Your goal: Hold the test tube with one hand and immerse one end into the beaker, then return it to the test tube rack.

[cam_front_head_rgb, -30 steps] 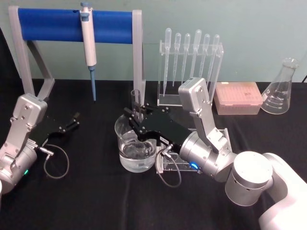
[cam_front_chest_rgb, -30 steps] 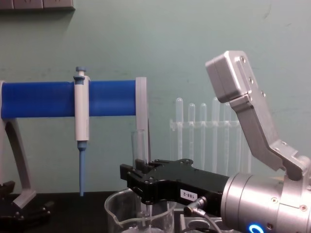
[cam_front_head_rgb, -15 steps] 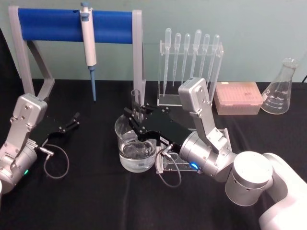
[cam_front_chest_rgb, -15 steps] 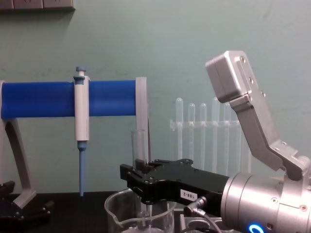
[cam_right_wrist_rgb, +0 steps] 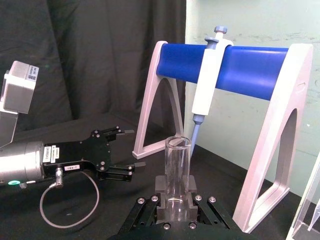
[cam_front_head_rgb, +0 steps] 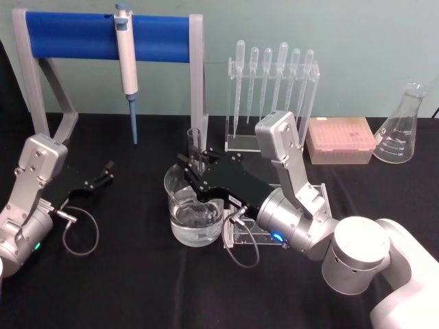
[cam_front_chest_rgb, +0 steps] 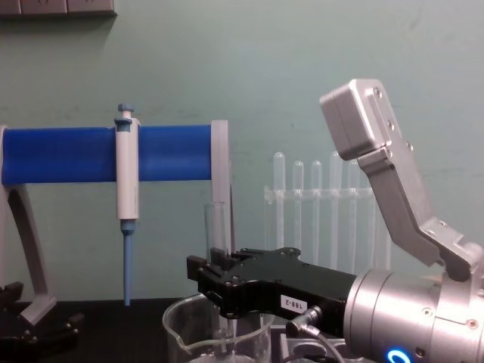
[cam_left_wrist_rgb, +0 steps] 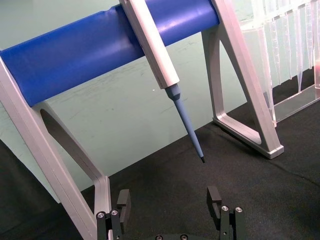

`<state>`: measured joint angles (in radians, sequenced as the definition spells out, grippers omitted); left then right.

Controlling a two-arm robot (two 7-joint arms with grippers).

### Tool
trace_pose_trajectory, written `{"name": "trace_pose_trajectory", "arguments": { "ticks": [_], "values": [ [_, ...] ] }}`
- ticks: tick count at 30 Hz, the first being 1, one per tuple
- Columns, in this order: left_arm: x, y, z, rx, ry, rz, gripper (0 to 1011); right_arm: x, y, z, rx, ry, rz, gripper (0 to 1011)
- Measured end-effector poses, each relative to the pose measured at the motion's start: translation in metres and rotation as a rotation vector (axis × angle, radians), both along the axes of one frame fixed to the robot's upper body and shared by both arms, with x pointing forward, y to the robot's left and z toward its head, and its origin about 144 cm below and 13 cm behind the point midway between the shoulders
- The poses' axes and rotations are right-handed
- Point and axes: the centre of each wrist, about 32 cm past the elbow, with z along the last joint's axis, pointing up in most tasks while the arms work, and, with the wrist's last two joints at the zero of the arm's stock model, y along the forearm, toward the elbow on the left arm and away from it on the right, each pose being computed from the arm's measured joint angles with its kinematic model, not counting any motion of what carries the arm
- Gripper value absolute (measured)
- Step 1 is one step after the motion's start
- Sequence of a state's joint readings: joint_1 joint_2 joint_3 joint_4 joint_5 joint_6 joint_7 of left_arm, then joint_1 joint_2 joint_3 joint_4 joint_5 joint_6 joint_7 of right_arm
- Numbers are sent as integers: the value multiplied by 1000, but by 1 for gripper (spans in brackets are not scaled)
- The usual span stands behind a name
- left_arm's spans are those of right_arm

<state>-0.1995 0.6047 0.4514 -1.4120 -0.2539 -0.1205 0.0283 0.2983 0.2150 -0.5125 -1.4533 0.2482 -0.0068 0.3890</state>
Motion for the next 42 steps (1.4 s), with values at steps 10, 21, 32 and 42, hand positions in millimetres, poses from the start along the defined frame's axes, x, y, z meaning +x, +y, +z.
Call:
{"name": "trace_pose_trajectory", "arguments": {
  "ticks": [10,21,32,42],
  "values": [
    [0,0,0,0,0,0,1000,0,0,0,0,0,0,225],
    [0,0,0,0,0,0,1000,0,0,0,0,0,0,225],
    [0,0,0,0,0,0,1000,0,0,0,0,0,0,225],
    [0,0,0,0,0,0,1000,0,0,0,0,0,0,225]
  ]
}}
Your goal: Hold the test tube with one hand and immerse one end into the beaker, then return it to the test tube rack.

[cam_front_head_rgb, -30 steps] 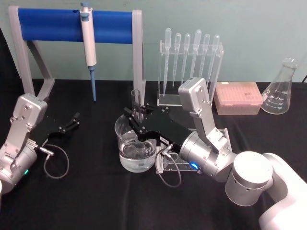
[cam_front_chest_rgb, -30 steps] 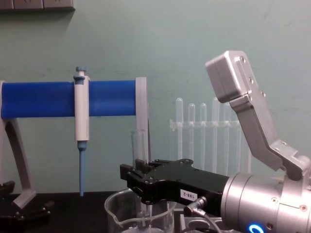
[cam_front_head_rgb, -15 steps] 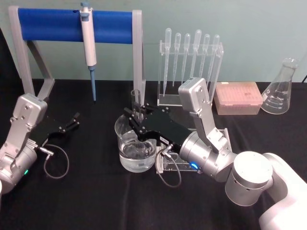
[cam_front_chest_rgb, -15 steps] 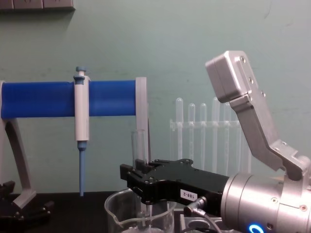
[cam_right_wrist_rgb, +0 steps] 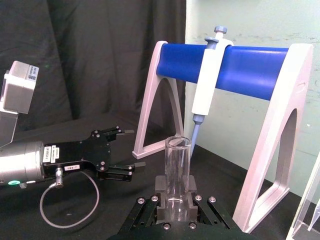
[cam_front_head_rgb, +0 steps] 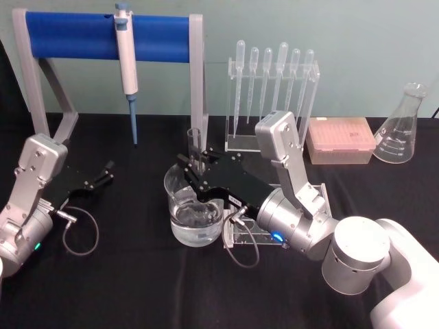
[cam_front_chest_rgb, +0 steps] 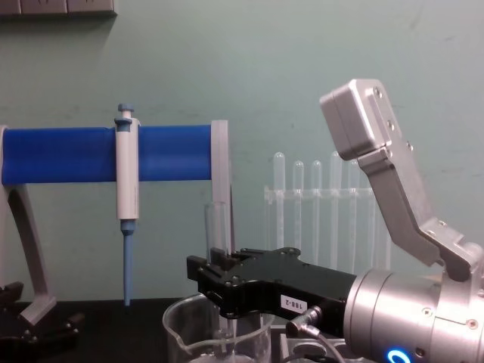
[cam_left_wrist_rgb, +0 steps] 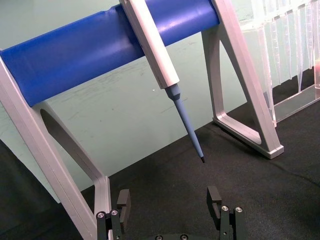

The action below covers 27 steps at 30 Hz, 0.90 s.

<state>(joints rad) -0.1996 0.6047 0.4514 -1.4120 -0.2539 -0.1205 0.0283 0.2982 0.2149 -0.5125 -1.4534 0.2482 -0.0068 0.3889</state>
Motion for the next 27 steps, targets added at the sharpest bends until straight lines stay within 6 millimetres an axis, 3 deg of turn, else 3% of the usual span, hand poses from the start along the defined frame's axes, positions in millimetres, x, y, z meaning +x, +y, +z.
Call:
{"name": "trace_pose_trajectory", "arguments": {
  "ticks": [27],
  "values": [
    [0,0,0,0,0,0,1000,0,0,0,0,0,0,225]
  ]
}}
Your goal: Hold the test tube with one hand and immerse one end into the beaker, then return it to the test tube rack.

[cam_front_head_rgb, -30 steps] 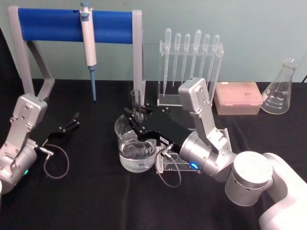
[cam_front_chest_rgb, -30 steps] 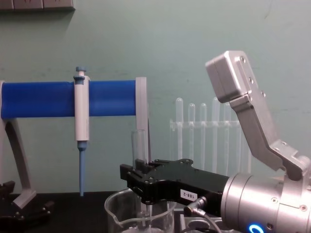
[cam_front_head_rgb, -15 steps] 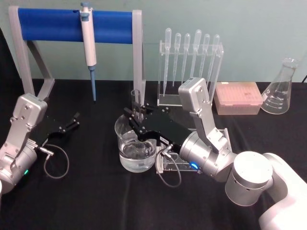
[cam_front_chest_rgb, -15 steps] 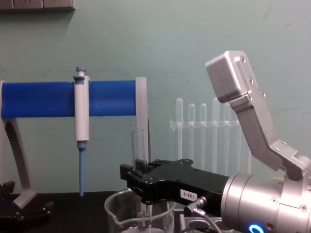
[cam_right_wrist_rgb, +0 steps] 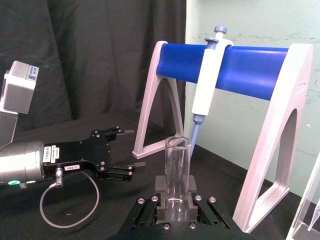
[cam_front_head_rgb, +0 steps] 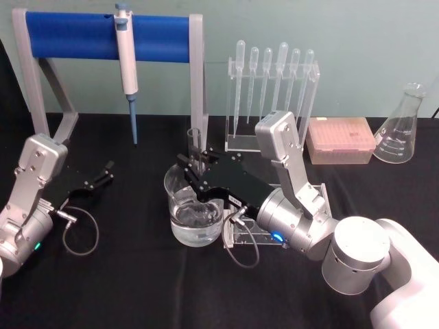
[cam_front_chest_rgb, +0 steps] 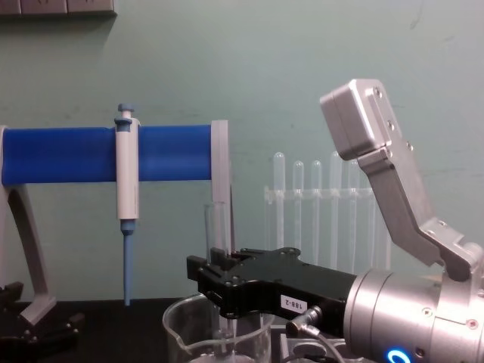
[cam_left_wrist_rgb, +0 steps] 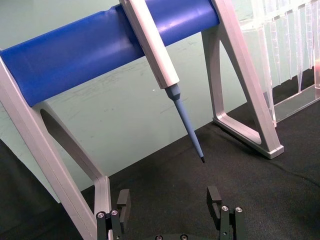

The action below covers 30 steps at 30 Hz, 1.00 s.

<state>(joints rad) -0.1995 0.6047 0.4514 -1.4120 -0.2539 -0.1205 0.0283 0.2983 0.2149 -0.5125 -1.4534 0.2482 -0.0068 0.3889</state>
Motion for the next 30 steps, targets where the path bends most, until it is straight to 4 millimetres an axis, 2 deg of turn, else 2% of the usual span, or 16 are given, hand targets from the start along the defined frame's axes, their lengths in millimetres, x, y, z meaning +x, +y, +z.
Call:
{"name": "trace_pose_trajectory", "arguments": {
  "ticks": [7,11,17,18,19,22,26,30],
  "values": [
    [0,0,0,0,0,0,1000,0,0,2,1,-2,0,225],
    [0,0,0,0,0,0,1000,-1,-1,18,16,-19,2,225],
    [0,0,0,0,0,0,1000,-6,-5,55,62,-63,12,225],
    [0,0,0,0,0,0,1000,-8,-7,66,74,-75,14,225],
    [0,0,0,0,0,0,1000,-14,-14,85,89,-102,5,225],
    [0,0,0,0,0,0,1000,-20,-20,97,90,-125,-15,225],
    [0,0,0,0,0,0,1000,-33,-40,110,73,-155,-75,225],
    [0,0,0,0,0,0,1000,-44,-57,112,41,-161,-133,225]
  ]
}}
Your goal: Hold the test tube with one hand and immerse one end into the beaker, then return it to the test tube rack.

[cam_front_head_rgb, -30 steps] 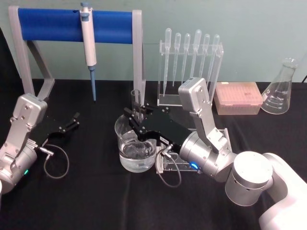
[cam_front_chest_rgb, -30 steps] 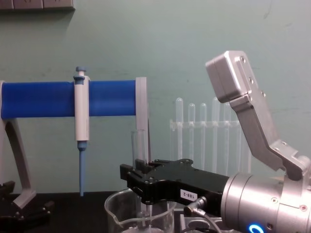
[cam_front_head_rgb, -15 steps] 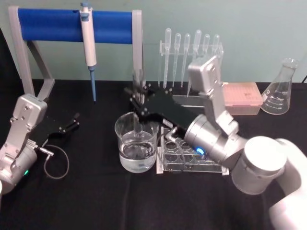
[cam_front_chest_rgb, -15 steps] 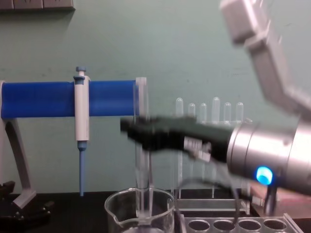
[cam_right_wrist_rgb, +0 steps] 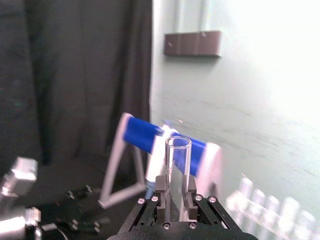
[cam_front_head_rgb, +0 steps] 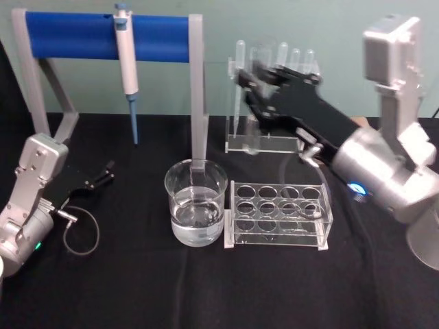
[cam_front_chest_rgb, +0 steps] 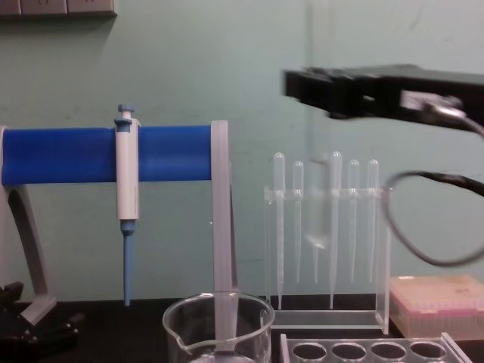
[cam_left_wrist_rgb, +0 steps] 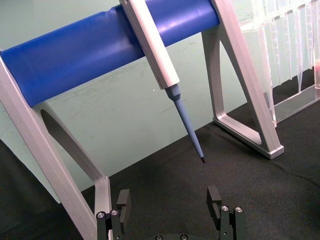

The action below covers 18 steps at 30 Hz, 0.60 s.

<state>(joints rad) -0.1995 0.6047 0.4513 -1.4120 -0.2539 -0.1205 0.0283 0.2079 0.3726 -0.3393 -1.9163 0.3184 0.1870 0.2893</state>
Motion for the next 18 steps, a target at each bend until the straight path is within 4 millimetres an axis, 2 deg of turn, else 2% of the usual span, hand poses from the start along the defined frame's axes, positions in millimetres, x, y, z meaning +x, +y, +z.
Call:
{"name": "trace_pose_trajectory", "arguments": {
  "ticks": [4,9,18],
  "values": [
    [0,0,0,0,0,0,1000,-7,-16,-11,-21,38,-50,225],
    [0,0,0,0,0,0,1000,-10,-22,-28,-38,92,-71,225],
    [0,0,0,0,0,0,1000,-5,-19,-52,-71,117,-69,225]
  ]
}}
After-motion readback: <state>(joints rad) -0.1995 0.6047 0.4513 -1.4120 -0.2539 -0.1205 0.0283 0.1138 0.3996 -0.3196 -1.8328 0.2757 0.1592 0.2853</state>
